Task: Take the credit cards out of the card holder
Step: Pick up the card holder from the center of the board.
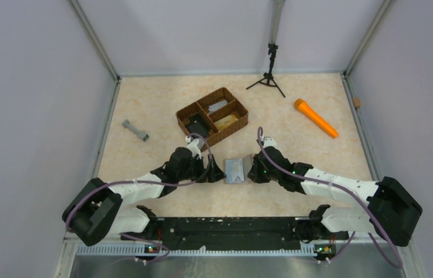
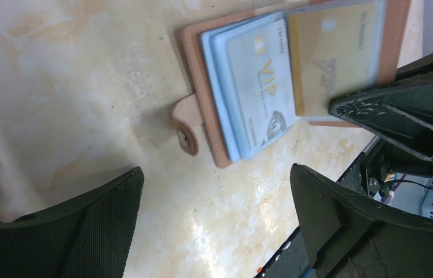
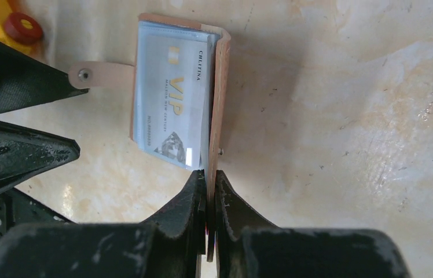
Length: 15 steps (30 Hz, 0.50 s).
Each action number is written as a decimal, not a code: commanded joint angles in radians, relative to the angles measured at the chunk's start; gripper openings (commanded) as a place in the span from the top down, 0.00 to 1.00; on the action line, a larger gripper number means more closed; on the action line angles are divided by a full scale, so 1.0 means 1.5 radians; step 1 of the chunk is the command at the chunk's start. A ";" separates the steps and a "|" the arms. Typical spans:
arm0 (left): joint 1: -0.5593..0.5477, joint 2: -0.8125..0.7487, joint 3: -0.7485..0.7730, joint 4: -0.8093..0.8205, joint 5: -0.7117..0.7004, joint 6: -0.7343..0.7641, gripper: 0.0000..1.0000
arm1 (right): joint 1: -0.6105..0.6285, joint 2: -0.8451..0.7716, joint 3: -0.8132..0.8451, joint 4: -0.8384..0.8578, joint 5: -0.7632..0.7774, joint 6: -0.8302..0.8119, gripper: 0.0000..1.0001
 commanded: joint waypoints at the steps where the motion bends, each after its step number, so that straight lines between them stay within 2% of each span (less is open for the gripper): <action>1: 0.027 -0.074 -0.025 -0.018 0.041 -0.001 0.01 | 0.007 -0.061 0.021 0.001 0.019 0.000 1.00; 5: 0.033 -0.142 -0.040 -0.016 0.049 0.002 0.01 | 0.008 -0.104 0.033 -0.016 0.001 -0.007 1.00; 9: 0.037 -0.196 -0.073 0.043 0.046 -0.006 0.01 | 0.007 -0.165 0.037 -0.031 -0.013 -0.018 1.00; 15: 0.042 -0.198 -0.079 0.096 0.070 -0.026 0.01 | 0.008 -0.255 0.049 -0.063 -0.013 -0.028 1.00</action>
